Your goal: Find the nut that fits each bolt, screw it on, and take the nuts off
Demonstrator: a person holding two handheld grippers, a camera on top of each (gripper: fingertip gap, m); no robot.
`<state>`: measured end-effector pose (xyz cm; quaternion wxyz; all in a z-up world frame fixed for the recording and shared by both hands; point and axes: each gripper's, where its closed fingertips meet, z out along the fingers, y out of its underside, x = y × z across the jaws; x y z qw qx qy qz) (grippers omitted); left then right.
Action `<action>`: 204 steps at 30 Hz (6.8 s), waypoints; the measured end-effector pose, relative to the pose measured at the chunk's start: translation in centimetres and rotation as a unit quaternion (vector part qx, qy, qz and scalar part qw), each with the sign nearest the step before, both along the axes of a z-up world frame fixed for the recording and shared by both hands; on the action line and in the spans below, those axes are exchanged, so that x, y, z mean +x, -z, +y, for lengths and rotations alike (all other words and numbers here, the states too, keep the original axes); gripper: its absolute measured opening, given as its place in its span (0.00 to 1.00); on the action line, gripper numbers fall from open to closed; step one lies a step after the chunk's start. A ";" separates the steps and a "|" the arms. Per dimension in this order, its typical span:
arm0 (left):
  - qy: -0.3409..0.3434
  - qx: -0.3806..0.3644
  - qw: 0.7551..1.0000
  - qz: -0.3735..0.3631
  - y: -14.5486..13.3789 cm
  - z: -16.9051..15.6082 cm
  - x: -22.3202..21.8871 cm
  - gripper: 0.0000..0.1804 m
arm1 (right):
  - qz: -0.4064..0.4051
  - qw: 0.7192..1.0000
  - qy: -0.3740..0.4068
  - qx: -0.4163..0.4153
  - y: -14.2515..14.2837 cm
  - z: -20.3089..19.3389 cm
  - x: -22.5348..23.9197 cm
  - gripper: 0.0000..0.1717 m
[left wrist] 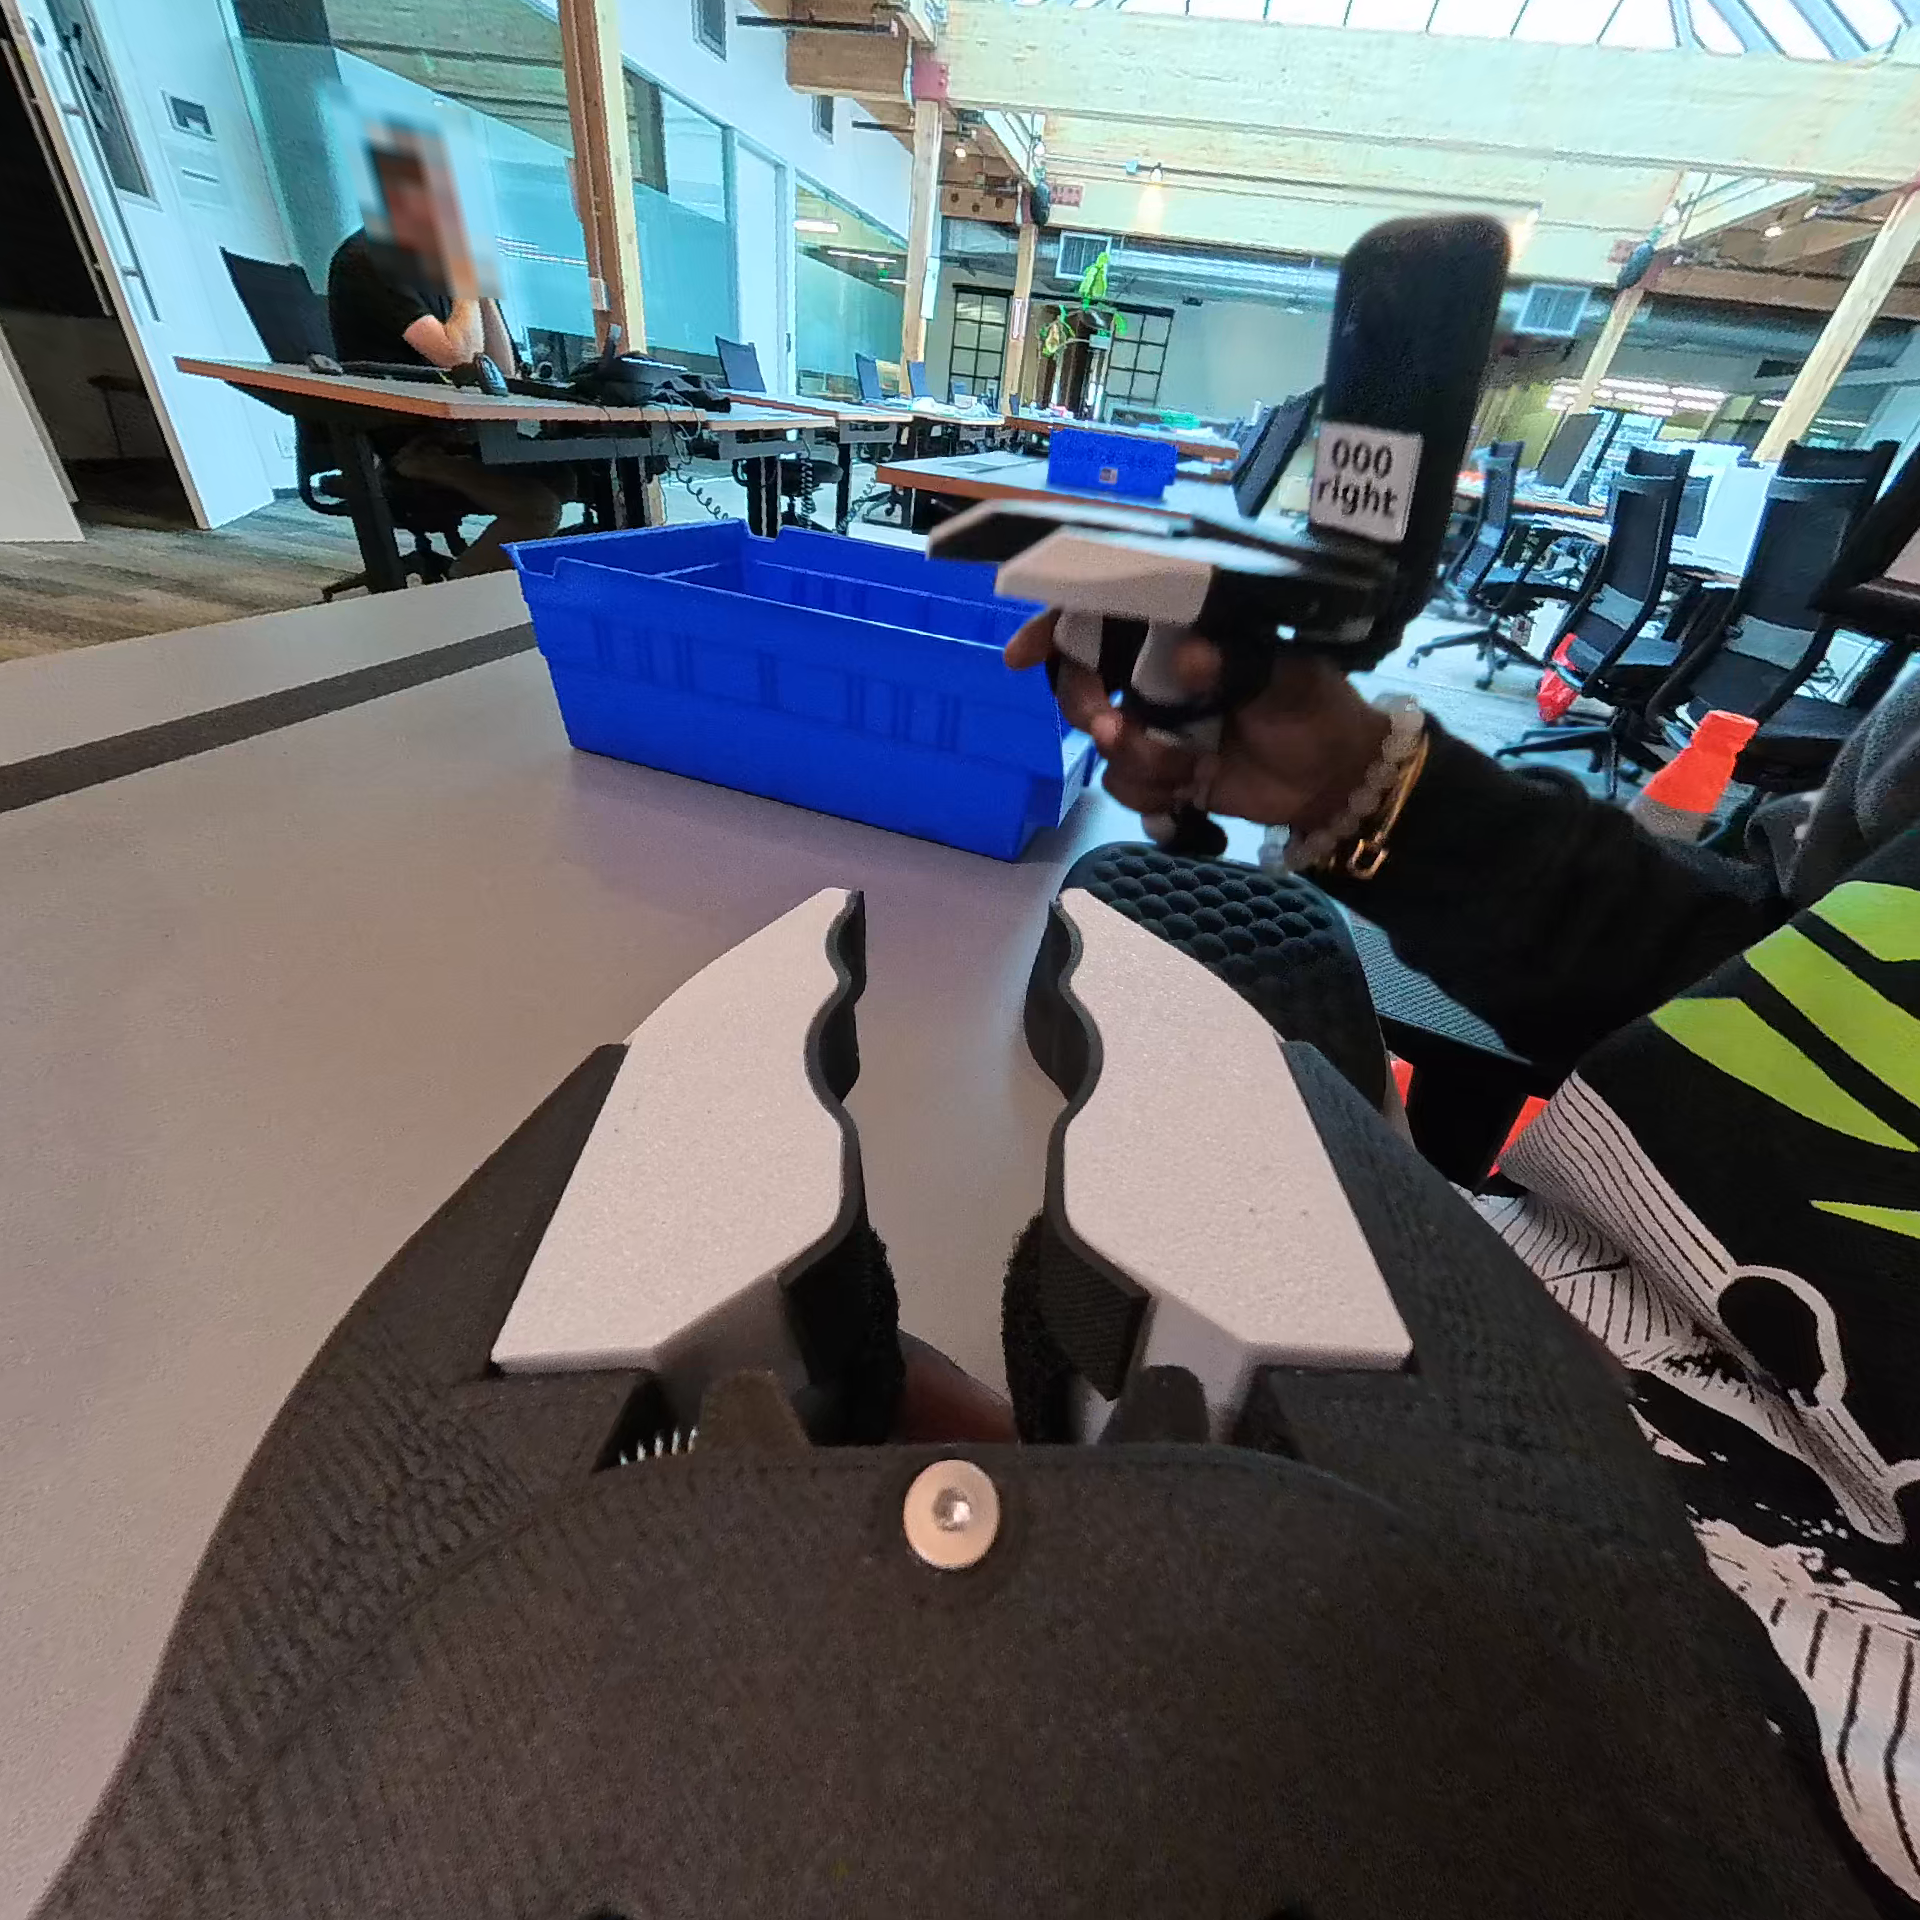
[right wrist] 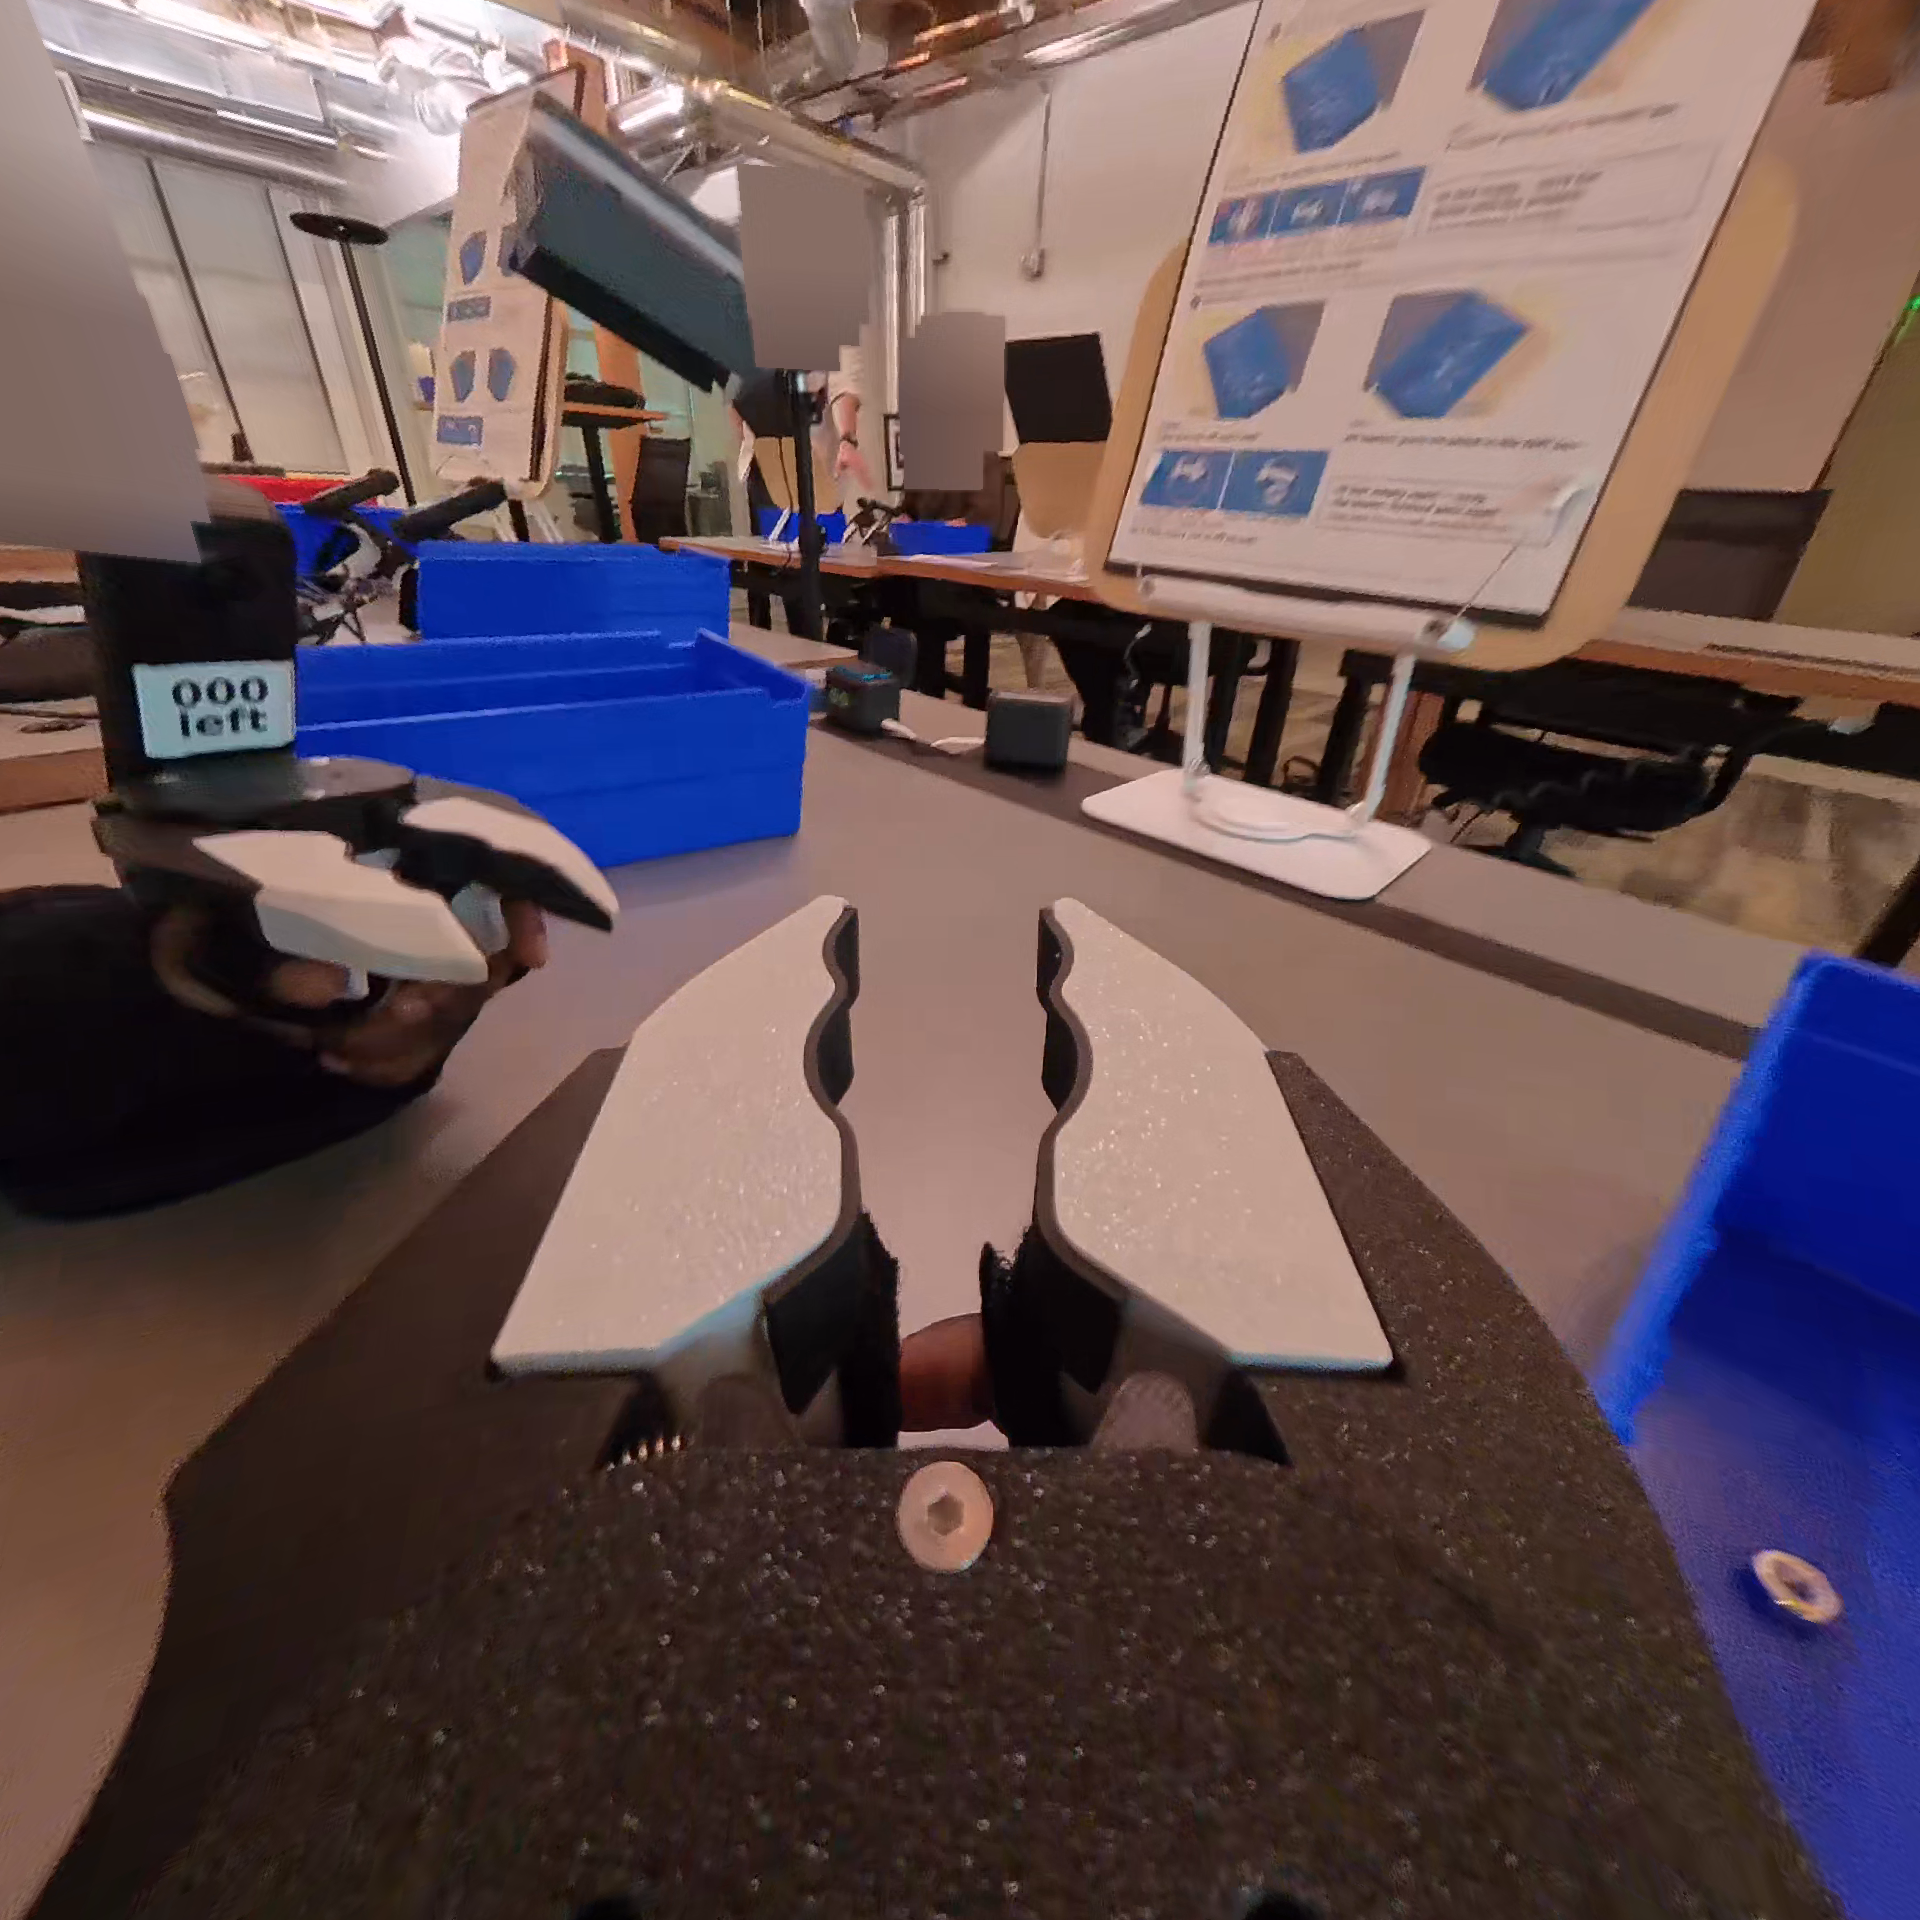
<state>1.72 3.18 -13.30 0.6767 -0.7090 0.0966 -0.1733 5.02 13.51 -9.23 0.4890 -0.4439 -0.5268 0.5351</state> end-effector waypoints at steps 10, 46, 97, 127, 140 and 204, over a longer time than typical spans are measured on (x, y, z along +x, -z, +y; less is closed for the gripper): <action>-0.003 0.011 1.000 -0.002 -0.6 -0.3 -0.1 0.18 | -0.067 0.997 -0.044 0.022 4.8 -2.8 -2.1 0.19; -0.053 -0.473 0.841 0.257 9.8 -19.4 -27.8 0.18 | -0.094 0.993 -0.067 -0.029 5.2 -2.4 -2.6 0.20; -0.005 0.086 0.996 0.019 -2.6 -1.2 0.1 0.06 | 0.000 0.958 -0.246 -0.147 0.8 -11.2 -4.5 0.20; 0.014 0.011 0.998 0.068 0.4 -0.6 1.4 0.06 | 0.004 0.954 -0.283 -0.099 1.9 -13.1 -3.7 0.07; 0.043 0.021 0.999 0.009 -0.4 -1.0 1.7 0.06 | 0.020 0.955 -0.271 -0.121 1.3 -12.5 -3.9 0.15; 0.075 0.007 0.997 -0.010 0.0 -1.2 2.5 0.06 | 0.044 0.953 -0.277 -0.113 0.9 -13.0 -3.5 0.19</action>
